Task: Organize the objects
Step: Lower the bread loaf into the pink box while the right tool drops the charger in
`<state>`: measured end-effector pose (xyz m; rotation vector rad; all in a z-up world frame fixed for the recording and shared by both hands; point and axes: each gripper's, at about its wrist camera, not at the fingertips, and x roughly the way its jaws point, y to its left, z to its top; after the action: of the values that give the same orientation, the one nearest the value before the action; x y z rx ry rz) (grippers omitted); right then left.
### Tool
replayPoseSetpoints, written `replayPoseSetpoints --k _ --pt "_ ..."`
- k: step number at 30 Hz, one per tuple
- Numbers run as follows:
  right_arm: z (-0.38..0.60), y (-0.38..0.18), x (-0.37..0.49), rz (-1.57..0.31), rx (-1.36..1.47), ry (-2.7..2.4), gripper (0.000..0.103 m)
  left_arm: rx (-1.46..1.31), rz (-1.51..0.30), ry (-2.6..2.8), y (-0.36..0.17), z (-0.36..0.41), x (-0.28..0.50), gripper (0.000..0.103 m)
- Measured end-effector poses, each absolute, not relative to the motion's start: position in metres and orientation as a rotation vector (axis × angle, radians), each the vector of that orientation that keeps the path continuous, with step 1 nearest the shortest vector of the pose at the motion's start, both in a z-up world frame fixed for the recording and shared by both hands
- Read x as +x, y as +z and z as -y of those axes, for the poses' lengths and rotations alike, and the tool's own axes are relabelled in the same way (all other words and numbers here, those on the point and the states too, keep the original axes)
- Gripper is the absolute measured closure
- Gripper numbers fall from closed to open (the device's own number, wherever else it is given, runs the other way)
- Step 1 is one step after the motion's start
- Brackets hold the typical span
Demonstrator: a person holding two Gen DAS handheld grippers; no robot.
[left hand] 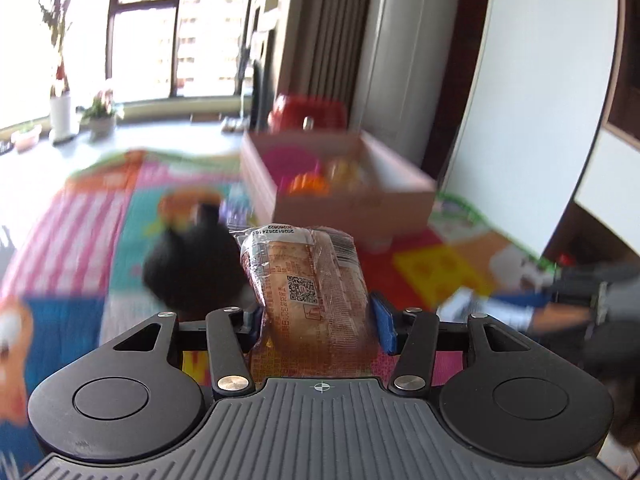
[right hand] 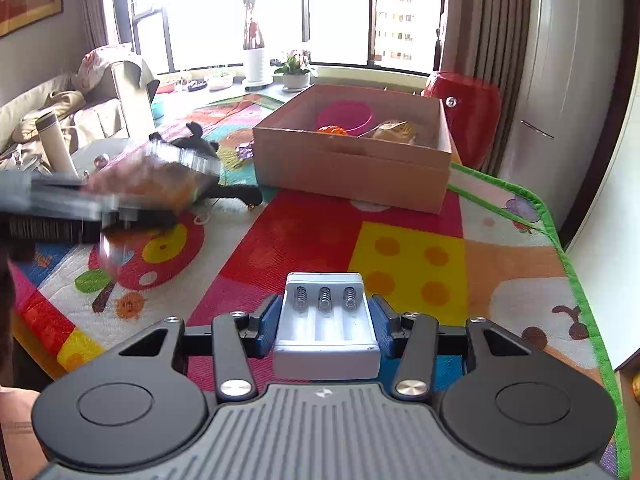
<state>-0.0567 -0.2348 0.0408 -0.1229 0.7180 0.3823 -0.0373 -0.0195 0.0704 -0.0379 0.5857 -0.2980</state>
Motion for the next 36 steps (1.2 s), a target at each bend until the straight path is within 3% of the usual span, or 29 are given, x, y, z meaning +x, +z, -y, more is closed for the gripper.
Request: replayPoseSetpoints --k 7,10,13,21,30,33,36 --pt "0.246 0.041 -0.055 -0.695 -0.059 0.367 0.056 -0.058 -0.408 -0.283 0.130 0.053 0.069 0.047" --pt "0.251 0.039 -0.053 -0.697 -0.035 0.359 0.056 -0.004 -0.432 -0.318 0.102 0.070 0.130 0.046" --pt "0.254 0.040 -0.049 -0.700 -0.020 0.345 0.056 -0.043 -0.587 -0.313 0.068 0.072 0.167 0.049" --pt "0.260 0.042 -0.027 -0.724 -0.023 0.321 0.056 -0.253 -0.445 -0.357 0.082 0.015 0.104 0.049" --pt "0.234 0.140 0.063 -0.510 -0.046 0.272 0.055 -0.111 -0.474 -0.414 0.068 -0.005 0.010 0.049" --pt "0.220 0.142 0.097 -0.516 -0.093 0.225 0.031 -0.057 -0.467 -0.381 0.064 -0.016 -0.006 0.049" --pt "0.221 0.127 0.101 -0.563 -0.074 0.211 0.025 -0.072 -0.444 -0.342 0.067 -0.038 -0.013 0.049"
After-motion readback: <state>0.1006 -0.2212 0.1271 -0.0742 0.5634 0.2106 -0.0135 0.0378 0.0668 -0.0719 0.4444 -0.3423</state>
